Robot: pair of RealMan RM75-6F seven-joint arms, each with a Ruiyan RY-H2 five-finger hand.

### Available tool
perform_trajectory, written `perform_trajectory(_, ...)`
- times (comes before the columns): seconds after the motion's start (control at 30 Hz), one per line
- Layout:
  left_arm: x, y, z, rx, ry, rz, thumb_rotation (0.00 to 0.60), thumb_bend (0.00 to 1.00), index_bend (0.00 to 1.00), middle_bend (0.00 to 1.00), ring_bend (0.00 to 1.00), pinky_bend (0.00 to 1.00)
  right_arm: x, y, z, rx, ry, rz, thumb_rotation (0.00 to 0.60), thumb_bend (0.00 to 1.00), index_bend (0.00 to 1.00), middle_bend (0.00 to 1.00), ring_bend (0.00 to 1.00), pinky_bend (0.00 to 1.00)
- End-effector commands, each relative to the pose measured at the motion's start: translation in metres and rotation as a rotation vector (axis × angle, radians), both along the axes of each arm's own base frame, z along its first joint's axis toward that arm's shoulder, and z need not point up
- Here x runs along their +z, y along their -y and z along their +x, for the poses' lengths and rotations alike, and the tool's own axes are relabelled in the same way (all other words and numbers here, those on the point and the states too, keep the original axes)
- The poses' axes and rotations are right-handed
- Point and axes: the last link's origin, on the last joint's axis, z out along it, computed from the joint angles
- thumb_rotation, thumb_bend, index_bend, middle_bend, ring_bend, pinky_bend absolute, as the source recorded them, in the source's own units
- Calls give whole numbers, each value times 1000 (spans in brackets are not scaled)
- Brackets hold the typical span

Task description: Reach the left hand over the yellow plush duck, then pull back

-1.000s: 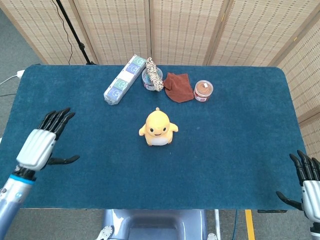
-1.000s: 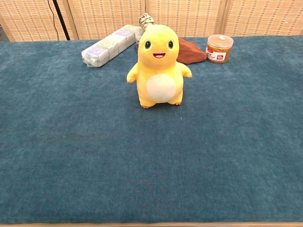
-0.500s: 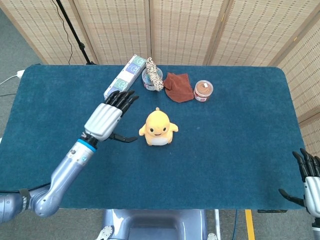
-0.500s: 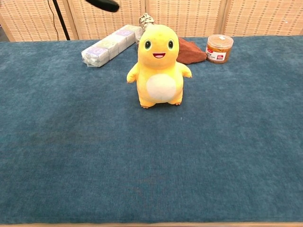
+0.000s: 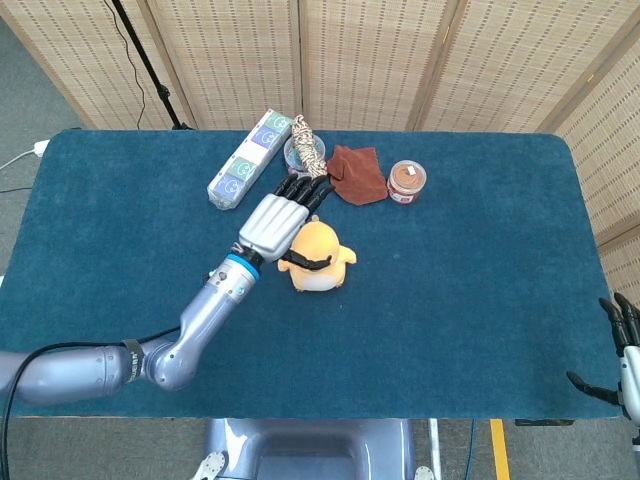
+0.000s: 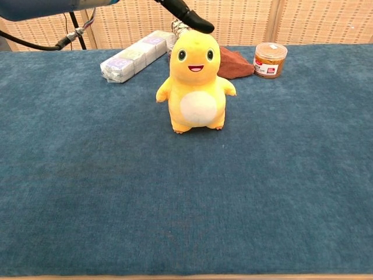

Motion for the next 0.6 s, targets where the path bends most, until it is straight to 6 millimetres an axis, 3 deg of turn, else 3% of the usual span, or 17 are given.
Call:
perform_trajectory(0.03, -21, -8, 10, 12, -1, -37, 298, 0, 0, 0, 0, 0, 1, 2, -2, -10, 4, -2, 600, 0, 0, 0, 0, 0)
perform_trajectory(0.3, -54, -15, 19, 12, -31, -80, 297, 0, 0, 0, 0, 0, 3, 5, -7, -34, 11, 5, 600, 0, 0, 0, 0, 0)
perform_trajectory(0.6, -76, -20, 34, -25, -60, -57, 295, 0, 0, 0, 0, 0, 6, 5, -11, -44, 20, 11, 600, 0, 0, 0, 0, 0)
